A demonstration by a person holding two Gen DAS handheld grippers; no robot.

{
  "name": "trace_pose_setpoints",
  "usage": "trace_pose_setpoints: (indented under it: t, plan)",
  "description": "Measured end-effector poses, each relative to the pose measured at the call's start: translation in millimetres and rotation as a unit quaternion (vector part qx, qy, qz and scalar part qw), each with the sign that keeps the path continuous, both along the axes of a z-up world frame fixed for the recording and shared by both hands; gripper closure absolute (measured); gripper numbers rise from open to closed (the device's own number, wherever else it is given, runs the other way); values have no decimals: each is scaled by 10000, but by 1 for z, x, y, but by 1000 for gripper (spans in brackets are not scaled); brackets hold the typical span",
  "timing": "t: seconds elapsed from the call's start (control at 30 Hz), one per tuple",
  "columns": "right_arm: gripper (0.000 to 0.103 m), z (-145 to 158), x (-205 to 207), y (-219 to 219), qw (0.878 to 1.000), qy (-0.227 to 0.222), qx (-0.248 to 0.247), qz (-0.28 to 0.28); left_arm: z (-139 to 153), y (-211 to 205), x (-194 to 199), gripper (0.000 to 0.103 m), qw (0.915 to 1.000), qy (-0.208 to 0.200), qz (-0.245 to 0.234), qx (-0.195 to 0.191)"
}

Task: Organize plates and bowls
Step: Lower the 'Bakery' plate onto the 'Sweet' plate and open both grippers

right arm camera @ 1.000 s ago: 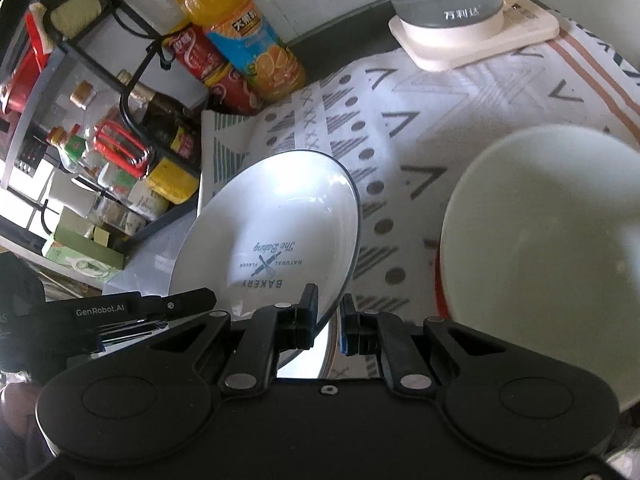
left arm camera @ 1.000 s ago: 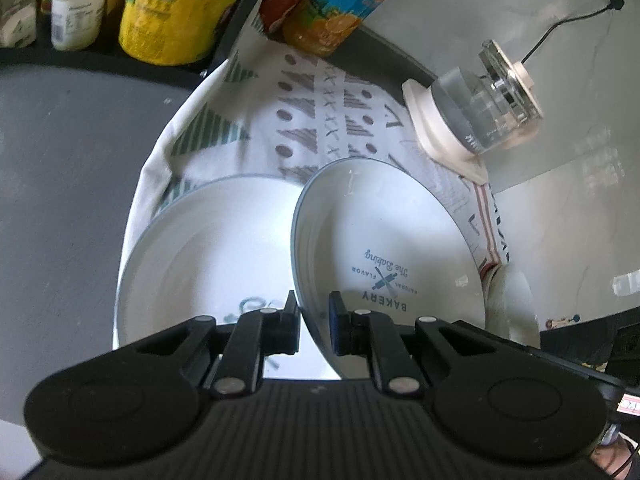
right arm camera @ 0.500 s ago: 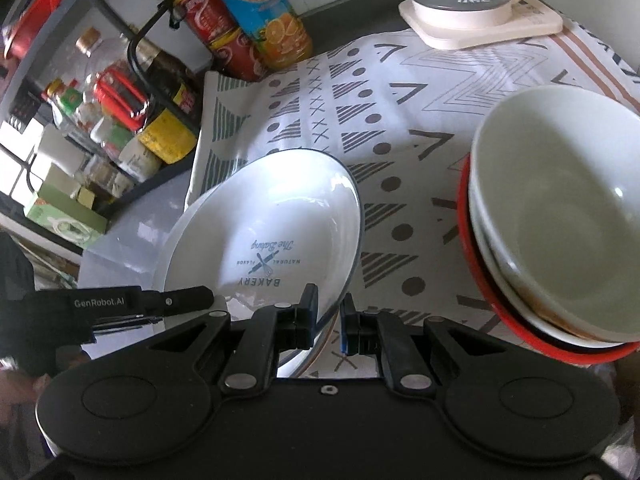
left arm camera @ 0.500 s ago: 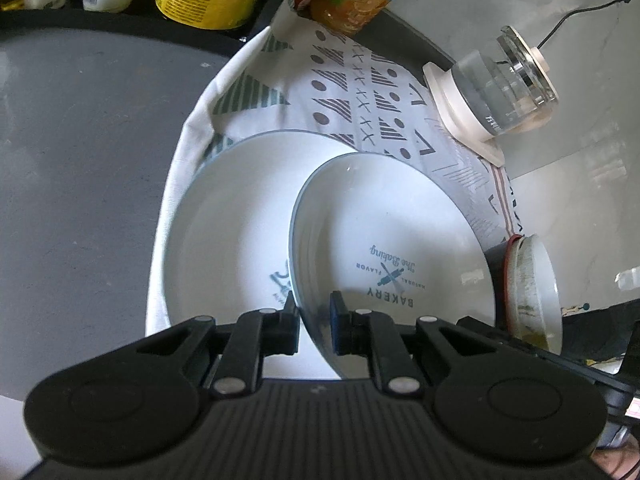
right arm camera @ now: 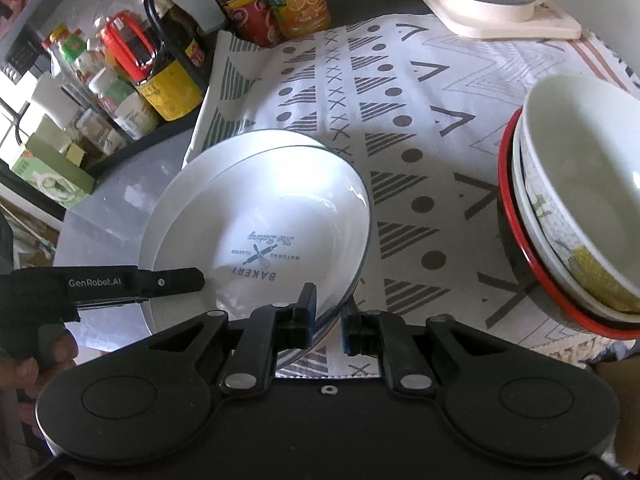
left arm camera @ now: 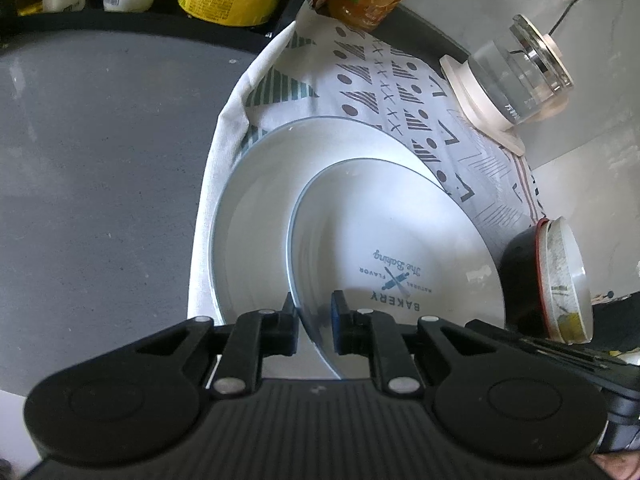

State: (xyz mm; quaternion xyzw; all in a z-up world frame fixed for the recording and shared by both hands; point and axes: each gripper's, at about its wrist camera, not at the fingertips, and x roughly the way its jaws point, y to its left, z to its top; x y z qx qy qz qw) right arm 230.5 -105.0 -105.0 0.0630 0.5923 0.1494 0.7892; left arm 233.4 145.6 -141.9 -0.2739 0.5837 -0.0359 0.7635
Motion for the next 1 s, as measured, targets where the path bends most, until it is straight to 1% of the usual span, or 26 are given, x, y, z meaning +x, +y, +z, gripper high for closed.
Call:
trace_pose_setpoints:
  t: [0.17, 0.3, 0.43, 0.53, 0.63, 0.77, 0.93, 1.0]
  plan:
    - [85, -3, -1, 4, 10000, 9, -69, 32, 2, -2, 1, 89, 9996, -72, -80, 268]
    - [81, -5, -3, 7, 9999, 22, -83, 80, 6, -3, 2, 90, 9973, -160, -170, 693]
    - [80, -7, -3, 6, 10000, 75, -18, 63, 6, 1, 4, 90, 9968, -148, -204, 764]
    - [79, -7, -3, 5, 9999, 96, 18, 50, 9, -1, 5, 91, 9950, -188, -295, 936]
    - [79, -7, -3, 3, 9999, 116, 77, -14, 13, -1, 5, 92, 9935, -199, -286, 1084]
    - [79, -5, -4, -2, 9998, 99, 116, -116, 15, -1, 5, 92, 9919, -183, -318, 1213]
    - [79, -4, -3, -8, 9995, 93, 177, -243, 22, -6, 8, 92, 9881, -122, -430, 1471]
    - [77, -3, -4, -8, 9994, 89, 193, -273, 25, -7, 10, 93, 9863, -92, -463, 1581]
